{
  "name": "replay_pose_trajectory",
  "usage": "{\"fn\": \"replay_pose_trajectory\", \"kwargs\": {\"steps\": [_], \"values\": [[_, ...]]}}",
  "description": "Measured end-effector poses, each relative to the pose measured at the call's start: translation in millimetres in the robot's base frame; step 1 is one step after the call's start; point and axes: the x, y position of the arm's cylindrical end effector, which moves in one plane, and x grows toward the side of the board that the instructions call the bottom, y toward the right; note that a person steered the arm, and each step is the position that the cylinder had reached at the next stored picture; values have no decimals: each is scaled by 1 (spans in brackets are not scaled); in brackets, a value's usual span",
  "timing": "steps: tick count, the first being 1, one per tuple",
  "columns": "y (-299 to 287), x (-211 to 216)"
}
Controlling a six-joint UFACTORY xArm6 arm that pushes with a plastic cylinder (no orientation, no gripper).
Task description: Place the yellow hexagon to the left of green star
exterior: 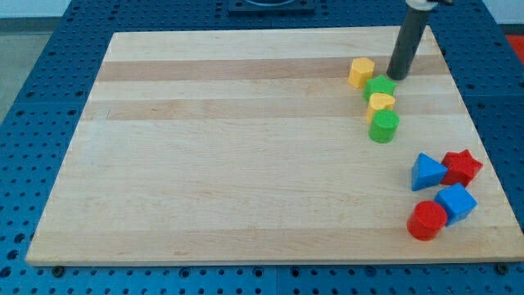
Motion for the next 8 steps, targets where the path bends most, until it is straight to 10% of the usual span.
{"fn": "replay_pose_trajectory", "kwargs": {"steps": [8], "values": [[-61,-15]]}}
